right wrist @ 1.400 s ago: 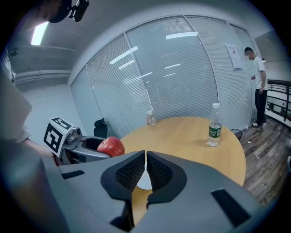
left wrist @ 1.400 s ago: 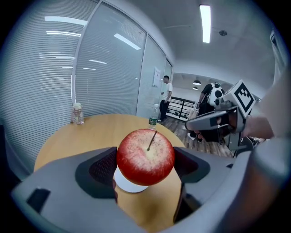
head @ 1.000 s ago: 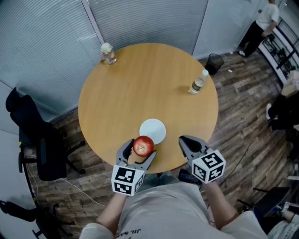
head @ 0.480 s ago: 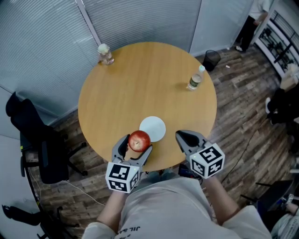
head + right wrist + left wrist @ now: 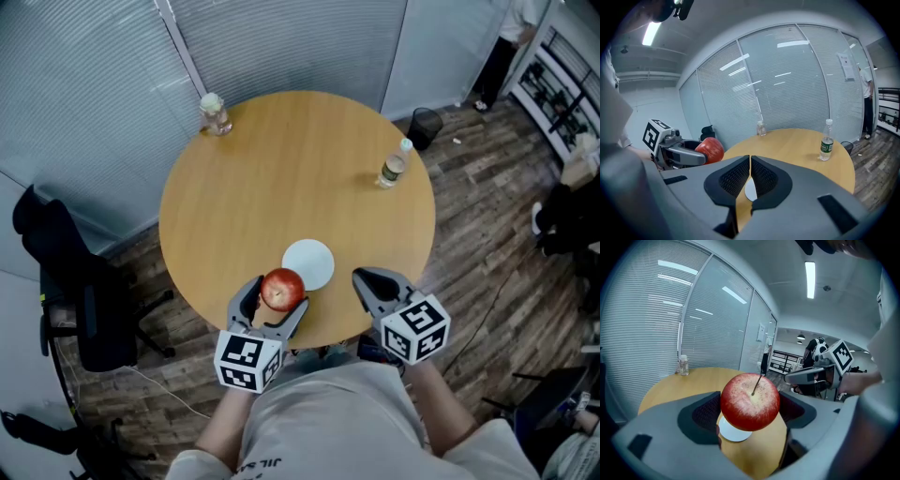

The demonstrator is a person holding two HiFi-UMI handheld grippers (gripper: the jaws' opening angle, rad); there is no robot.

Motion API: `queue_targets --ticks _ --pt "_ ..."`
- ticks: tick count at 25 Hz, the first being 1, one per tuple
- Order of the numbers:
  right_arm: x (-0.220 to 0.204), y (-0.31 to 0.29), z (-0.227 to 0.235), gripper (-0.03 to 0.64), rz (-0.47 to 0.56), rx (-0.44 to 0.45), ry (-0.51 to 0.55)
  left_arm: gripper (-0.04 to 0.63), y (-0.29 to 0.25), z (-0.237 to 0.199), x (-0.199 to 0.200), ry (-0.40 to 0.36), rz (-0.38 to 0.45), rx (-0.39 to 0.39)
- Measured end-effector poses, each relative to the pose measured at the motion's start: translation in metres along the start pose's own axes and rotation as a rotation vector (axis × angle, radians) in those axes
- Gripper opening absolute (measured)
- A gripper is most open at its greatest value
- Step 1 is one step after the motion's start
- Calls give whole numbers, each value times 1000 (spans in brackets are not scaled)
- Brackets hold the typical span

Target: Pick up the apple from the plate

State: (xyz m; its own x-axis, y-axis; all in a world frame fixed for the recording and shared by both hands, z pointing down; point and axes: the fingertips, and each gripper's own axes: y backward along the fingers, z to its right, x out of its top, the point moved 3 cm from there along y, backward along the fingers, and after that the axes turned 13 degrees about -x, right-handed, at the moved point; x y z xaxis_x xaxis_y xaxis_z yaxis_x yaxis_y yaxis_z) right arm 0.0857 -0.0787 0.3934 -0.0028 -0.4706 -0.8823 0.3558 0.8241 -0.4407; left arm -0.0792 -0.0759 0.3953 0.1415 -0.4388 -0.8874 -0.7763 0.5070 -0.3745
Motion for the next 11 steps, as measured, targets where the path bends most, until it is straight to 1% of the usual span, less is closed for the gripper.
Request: queue_targets --ticks 4,11 --pt "-2 0 -2 35 8 -10 -9 388 -2 2 -4 1 -11 -10" --pt "-5 7 -7 35 -3 -4 0 388 2 14 -6 12 1 -17"
